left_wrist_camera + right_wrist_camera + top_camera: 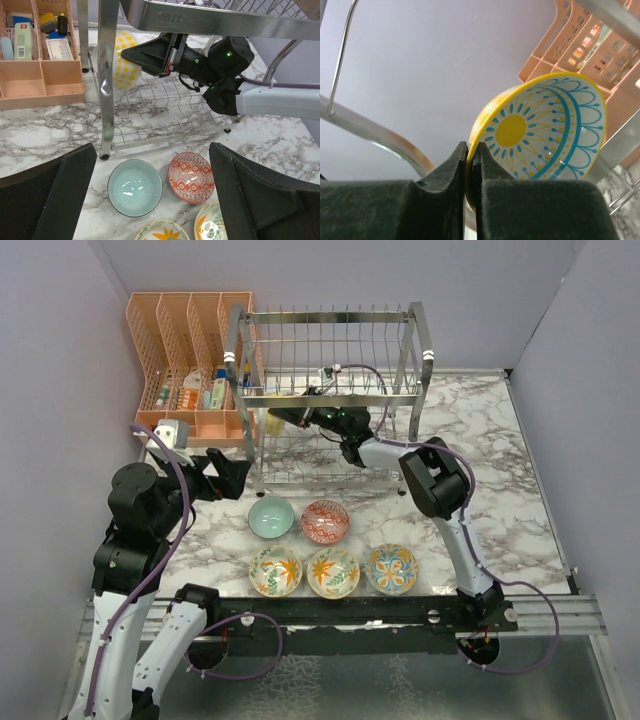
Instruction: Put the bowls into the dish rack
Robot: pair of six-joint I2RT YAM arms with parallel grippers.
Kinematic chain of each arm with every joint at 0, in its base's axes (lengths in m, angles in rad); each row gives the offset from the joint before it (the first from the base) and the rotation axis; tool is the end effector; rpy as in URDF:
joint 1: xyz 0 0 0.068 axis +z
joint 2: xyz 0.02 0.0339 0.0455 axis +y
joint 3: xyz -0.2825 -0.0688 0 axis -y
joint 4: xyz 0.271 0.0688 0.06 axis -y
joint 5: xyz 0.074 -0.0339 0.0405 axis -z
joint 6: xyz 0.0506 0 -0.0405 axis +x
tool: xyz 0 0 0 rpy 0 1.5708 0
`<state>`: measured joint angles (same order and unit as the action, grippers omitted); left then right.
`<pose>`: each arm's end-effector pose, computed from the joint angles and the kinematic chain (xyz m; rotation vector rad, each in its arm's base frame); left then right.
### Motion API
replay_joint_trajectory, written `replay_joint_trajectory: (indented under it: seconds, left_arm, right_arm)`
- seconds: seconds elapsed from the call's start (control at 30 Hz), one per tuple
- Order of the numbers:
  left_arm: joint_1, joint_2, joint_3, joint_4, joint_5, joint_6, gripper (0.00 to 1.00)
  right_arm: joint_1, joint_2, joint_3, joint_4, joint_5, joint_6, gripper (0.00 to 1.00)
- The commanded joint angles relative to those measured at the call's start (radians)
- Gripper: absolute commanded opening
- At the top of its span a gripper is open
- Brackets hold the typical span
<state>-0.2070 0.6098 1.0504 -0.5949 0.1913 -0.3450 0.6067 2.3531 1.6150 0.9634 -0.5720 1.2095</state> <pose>0.1254 -0.0362 0.4261 0.0228 1.7561 -0.5701 0.4556 0.3495 0.2019 -0.0872 1.6701 1.8362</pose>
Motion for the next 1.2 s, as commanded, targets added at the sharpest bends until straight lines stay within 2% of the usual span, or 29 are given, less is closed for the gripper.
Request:
replay_joint_trajectory:
  seconds: [0.0,0.43,0.87,1.07,1.17]
  left_arm:
    - [-0.005,-0.013,-0.006,0.015,0.011,0.023,0.99]
    - [-0.004,-0.012,-0.029,0.014,-0.003,0.034,0.99]
    - [-0.006,-0.014,-0.034,0.006,-0.006,0.036,0.99]
    - [-0.005,-0.019,-0.033,0.004,-0.007,0.036,0.99]
    - [-0.006,-0.021,-0.032,0.002,-0.009,0.036,0.99]
  right_arm:
    - [-0.01,0.064,0.124,-0.002,0.063,-0.017,0.01]
    - [-0.039,0.174,0.234,-0.02,0.076,-0.016,0.01]
    - [-0.042,0.215,0.272,-0.075,0.092,-0.054,0.01]
    - [-0.042,0.235,0.295,-0.104,0.072,-0.066,0.19]
    - [-0.042,0.226,0.266,-0.095,0.073,-0.066,0.21]
